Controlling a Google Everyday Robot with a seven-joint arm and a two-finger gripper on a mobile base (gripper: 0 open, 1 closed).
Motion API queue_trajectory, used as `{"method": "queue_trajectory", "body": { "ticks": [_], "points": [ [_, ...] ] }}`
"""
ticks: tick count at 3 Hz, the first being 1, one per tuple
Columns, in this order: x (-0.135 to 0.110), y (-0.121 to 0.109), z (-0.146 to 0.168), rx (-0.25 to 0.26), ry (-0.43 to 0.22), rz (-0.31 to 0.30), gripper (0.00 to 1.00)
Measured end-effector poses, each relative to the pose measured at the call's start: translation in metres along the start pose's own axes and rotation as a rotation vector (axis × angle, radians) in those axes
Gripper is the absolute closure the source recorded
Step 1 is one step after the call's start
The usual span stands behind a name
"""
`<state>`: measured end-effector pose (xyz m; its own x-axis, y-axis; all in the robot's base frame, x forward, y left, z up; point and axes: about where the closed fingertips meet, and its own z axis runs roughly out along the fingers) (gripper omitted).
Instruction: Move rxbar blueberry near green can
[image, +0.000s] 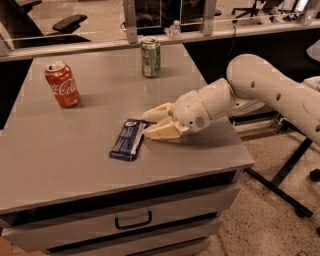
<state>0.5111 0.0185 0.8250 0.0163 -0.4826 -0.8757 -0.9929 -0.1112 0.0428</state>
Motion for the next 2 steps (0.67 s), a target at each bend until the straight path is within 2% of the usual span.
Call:
{"method": "queue_trajectory", "body": {
  "ticks": [2],
  "points": [
    [-0.0004,0.0000,-0.0003,0.000,0.000,0.000,1.00]
  ]
}}
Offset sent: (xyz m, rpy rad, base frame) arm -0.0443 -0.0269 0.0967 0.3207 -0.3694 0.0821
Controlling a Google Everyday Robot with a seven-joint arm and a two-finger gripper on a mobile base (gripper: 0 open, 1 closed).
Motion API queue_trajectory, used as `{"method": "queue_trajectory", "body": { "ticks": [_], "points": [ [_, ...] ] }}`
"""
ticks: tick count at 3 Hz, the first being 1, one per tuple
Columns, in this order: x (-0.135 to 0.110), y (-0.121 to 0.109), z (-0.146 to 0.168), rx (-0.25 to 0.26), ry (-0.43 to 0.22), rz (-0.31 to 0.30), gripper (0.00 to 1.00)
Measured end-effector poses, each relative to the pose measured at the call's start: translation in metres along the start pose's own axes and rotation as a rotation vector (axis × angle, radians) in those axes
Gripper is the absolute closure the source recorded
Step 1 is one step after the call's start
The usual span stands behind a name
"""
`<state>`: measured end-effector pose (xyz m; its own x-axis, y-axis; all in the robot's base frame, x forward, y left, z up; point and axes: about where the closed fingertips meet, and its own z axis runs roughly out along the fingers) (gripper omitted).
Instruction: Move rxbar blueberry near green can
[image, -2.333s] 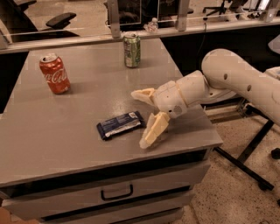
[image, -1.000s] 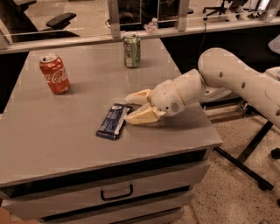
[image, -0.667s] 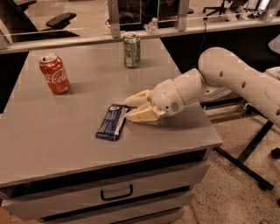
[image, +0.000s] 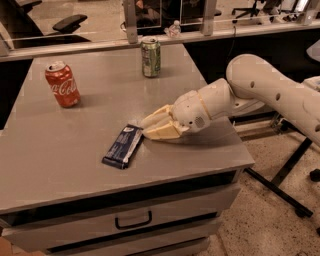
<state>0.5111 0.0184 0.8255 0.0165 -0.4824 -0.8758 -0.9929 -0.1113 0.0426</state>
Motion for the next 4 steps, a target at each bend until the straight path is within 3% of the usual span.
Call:
{"method": "queue_trajectory", "body": {
  "ticks": [2,3,4],
  "points": [
    [0.000,0.000,0.000,0.000,0.000,0.000,1.00],
    [-0.018,0.015,-0.022,0.107,-0.028,-0.083,1.00],
    [-0.063,0.038,-0.057,0.330,-0.052,-0.243,1.00]
  ]
}}
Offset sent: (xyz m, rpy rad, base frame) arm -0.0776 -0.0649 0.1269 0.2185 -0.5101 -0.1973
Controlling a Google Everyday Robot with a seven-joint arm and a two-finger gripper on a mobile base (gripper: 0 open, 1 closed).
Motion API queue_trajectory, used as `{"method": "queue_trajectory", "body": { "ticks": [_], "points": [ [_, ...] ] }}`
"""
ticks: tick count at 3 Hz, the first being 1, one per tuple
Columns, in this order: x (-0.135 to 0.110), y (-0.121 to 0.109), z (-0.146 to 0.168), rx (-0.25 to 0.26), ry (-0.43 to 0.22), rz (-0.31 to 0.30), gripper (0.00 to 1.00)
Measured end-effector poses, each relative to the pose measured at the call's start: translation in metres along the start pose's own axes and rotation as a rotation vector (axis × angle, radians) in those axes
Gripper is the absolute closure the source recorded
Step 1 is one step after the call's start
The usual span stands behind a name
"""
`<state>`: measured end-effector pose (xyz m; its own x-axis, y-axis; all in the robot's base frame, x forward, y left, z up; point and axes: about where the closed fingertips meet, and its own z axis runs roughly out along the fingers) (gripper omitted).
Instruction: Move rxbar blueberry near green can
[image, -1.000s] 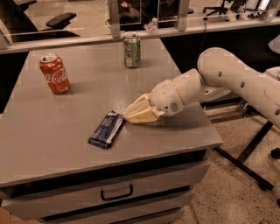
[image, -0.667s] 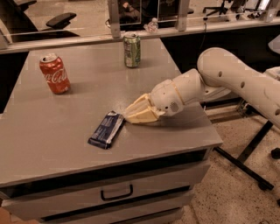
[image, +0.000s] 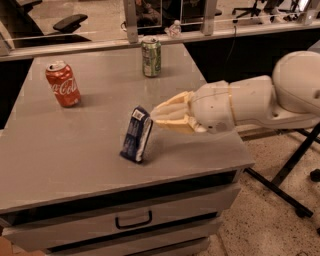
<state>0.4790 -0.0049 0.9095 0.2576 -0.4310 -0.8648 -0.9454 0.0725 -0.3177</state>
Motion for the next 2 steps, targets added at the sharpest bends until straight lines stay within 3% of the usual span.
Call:
{"method": "queue_trajectory", "body": {
  "ticks": [1,2],
  "points": [
    [0.0030,-0.0102,-0.0385,0.132,0.027,-0.060,1.00],
    [0.0030,-0.0102,-0.0385,0.132,0.027,-0.060,1.00]
  ]
}}
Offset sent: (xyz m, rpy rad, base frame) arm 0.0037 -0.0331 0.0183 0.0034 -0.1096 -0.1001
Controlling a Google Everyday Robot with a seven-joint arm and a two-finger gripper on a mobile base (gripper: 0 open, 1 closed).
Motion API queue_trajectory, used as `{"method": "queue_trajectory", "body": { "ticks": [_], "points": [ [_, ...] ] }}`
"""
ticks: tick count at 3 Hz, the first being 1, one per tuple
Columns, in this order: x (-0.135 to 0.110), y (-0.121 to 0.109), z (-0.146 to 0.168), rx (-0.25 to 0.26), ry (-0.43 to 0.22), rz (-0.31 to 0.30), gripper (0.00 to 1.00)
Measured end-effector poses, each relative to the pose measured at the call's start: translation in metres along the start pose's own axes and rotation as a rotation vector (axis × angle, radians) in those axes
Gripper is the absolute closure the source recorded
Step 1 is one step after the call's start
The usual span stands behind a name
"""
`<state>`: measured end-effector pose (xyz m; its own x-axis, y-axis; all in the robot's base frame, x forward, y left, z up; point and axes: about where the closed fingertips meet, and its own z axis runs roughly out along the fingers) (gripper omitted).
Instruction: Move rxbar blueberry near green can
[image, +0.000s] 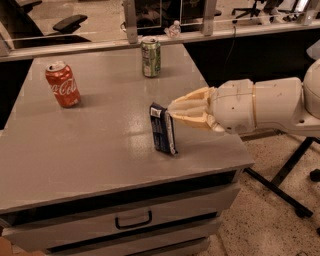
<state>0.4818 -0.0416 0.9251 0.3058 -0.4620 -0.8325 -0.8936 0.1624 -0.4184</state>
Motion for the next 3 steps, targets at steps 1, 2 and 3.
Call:
{"method": "queue_trajectory", "body": {
  "ticks": [1,2,3],
  "points": [
    [0.001,-0.007,0.001,0.013,-0.001,-0.010,1.00],
    [0.007,-0.076,0.013,0.144,-0.007,-0.114,1.00],
    [0.015,-0.135,0.022,0.247,0.001,-0.187,1.00]
  ]
}}
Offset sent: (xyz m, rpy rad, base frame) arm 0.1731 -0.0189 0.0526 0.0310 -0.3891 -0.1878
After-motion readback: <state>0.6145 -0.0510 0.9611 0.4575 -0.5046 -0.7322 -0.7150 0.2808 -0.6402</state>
